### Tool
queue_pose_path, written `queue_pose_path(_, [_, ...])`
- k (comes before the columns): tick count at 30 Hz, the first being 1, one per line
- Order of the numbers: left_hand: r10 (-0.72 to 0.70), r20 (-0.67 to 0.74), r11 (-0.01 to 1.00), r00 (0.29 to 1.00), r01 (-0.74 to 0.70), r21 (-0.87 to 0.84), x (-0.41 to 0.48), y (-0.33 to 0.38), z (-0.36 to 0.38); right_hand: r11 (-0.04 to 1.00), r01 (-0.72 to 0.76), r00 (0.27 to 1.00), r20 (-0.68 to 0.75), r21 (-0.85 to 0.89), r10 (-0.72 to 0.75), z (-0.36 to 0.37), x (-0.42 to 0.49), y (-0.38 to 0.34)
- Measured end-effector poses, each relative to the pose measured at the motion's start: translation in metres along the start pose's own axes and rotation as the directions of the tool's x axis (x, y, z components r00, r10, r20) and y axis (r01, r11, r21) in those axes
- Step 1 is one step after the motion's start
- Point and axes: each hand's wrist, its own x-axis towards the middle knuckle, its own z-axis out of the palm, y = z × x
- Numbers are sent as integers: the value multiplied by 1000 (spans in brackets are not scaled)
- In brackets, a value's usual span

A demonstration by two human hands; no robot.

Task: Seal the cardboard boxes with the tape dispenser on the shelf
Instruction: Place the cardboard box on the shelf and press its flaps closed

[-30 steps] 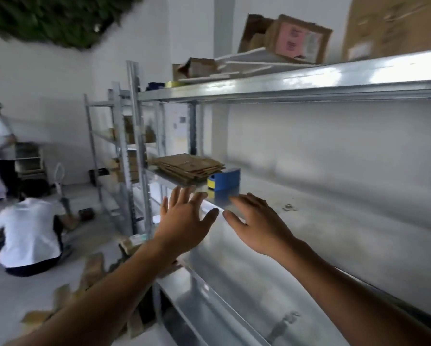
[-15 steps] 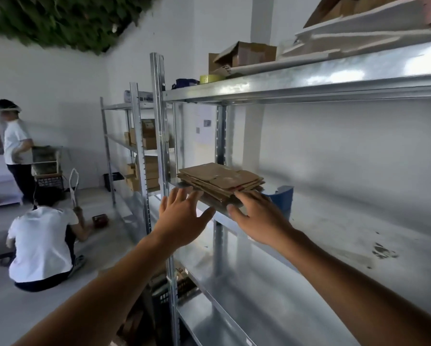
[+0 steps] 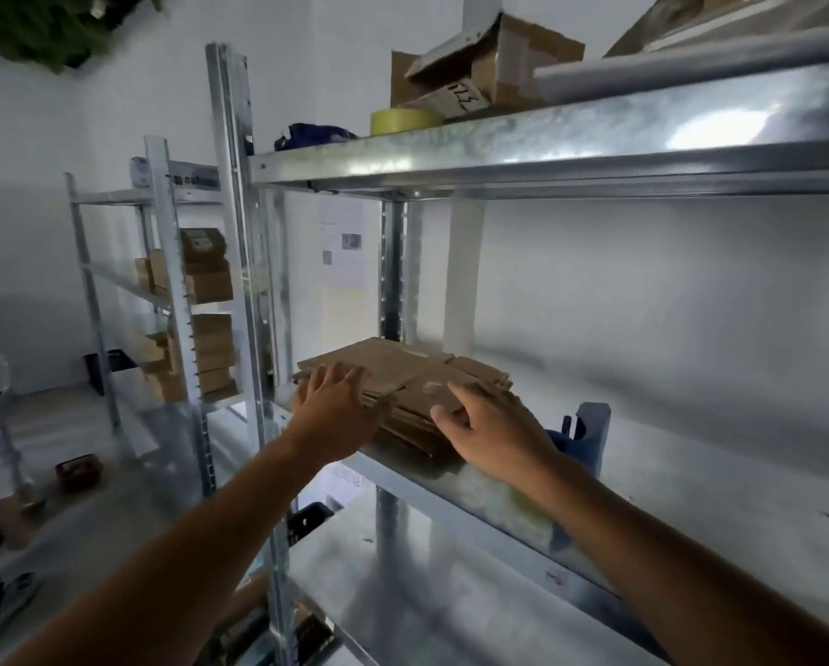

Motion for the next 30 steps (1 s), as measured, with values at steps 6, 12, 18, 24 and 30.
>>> queue_pose_path(6, [75,58,996,995,-72,-61,94,-61,17,979,-202,979,-10,-43,201,40,61,4])
queue_pose_path(12, [102,153,994,983,-94,-60,176,-110,34,924,-378,926,-50,-56,375,66,105,-5])
queue_pose_path(18, [123,380,991,917,-90,-103,211,-130,57,858,-513,858,4,27,513,79,117,-12])
queue_pose_path(24, [53,351,998,935,-39,-46,222,-137,60,863,-496,863,-50,100,502,92,119,-17])
queue_pose_path(30, [87,331,985,940,-31,-172,239,-142,54,793,-554,788,-149,253,597,86,125,-17])
